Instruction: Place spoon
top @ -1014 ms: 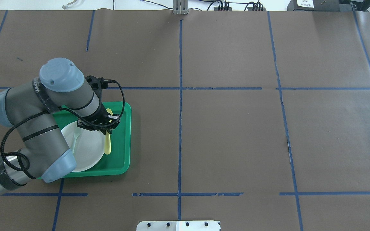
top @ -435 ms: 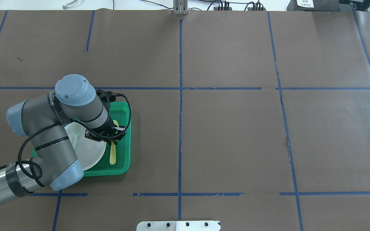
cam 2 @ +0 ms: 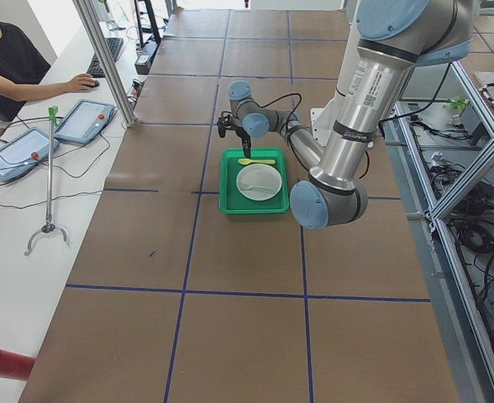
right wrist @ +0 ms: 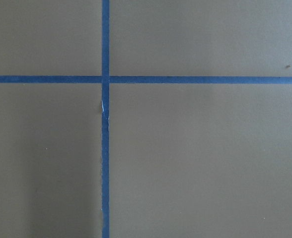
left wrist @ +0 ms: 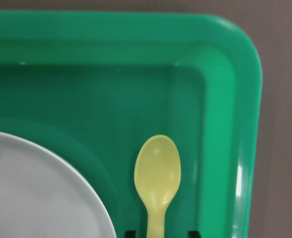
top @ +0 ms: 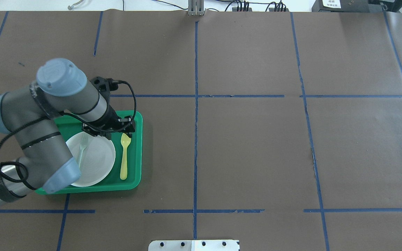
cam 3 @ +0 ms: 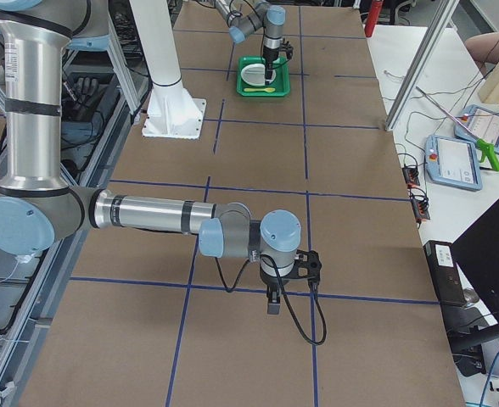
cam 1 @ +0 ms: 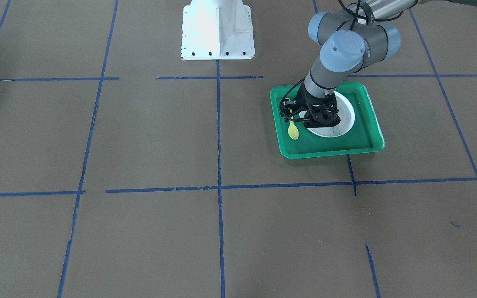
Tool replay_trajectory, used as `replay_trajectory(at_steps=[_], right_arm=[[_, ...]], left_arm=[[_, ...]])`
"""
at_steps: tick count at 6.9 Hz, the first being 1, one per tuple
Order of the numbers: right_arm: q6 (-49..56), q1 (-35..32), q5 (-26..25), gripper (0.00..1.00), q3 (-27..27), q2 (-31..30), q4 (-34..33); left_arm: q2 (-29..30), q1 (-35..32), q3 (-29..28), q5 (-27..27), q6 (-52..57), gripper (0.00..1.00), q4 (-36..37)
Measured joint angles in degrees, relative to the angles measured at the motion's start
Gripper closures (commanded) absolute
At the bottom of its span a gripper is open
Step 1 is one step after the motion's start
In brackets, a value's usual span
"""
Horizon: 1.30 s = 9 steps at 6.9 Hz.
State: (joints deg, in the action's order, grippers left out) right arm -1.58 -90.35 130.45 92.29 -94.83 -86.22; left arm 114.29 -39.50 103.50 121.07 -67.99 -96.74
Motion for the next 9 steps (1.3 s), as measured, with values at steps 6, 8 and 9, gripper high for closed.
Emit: replay_trajectory(at_steps=[6, 8, 9], right_arm=[[0.00, 0.00, -0.01, 0.00, 0.00, 0.00, 0.00], [0.00, 0.00, 0.00, 0.00, 0.00, 0.00, 0.00], [0.00, 0.00, 0.02, 0.00, 0.00, 0.00, 0.00]], left_arm=[[-14.59, -36.85, 3.97, 10.83, 49.86, 0.28, 10.93], [-20.31, -47.75, -3.73, 12.24, 71.77, 0.28, 11.46], [-21.24, -52.04, -7.92, 12.33, 77.79, 0.28, 11.60]])
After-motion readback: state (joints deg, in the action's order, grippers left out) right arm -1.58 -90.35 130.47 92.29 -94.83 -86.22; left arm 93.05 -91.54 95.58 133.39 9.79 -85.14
